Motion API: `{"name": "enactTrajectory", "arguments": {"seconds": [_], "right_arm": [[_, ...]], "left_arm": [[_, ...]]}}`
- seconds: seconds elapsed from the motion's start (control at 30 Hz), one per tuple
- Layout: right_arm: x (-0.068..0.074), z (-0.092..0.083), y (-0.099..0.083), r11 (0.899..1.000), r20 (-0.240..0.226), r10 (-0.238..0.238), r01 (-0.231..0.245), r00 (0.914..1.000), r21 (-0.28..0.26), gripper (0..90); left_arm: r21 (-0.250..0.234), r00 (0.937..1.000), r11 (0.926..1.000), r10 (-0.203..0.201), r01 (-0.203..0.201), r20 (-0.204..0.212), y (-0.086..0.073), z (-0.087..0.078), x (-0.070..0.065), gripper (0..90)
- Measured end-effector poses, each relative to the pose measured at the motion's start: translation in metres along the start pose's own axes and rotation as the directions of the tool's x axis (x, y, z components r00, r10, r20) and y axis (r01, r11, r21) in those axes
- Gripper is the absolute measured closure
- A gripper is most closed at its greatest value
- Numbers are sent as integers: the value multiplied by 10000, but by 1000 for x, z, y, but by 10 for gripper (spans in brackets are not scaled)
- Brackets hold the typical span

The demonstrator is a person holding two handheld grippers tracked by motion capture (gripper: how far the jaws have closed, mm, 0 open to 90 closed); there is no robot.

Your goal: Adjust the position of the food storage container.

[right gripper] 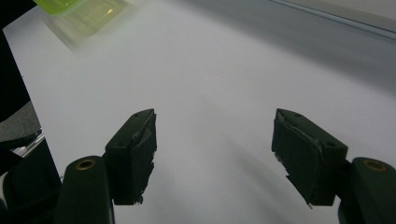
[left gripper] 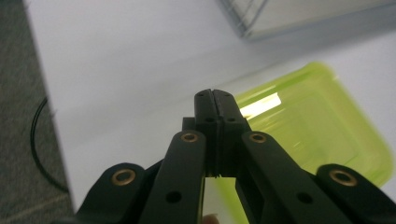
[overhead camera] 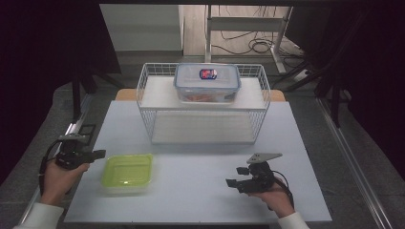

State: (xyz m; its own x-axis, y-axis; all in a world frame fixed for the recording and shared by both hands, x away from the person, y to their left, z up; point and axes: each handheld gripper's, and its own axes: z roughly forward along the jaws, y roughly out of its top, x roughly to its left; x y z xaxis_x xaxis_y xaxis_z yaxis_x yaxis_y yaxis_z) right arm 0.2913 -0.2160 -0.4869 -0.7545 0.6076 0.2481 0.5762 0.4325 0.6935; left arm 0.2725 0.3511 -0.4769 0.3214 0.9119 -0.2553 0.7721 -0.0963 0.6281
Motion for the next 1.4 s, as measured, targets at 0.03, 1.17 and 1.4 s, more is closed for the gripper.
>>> {"name": "enactTrajectory", "arguments": {"seconds": [0.03, 1.17, 1.4], "right_arm": [[0, 0, 0, 10000, -8, 16, -16, 10000, -14, 307], [2, -2, 1, 9996, -85, 217, -219, 9997, -186, 308], [1, -2, 1, 9995, -61, 239, -240, 9997, -206, 308]], "left_arm": [[87, 10000, 9999, -72, 72, -28, -4, 1, 4, 898], [1382, 9791, 9839, 867, -1131, 1841, -21, 60, -71, 898], [1236, 9770, 9870, 768, -1028, 1992, -19, 68, -78, 897]]}}
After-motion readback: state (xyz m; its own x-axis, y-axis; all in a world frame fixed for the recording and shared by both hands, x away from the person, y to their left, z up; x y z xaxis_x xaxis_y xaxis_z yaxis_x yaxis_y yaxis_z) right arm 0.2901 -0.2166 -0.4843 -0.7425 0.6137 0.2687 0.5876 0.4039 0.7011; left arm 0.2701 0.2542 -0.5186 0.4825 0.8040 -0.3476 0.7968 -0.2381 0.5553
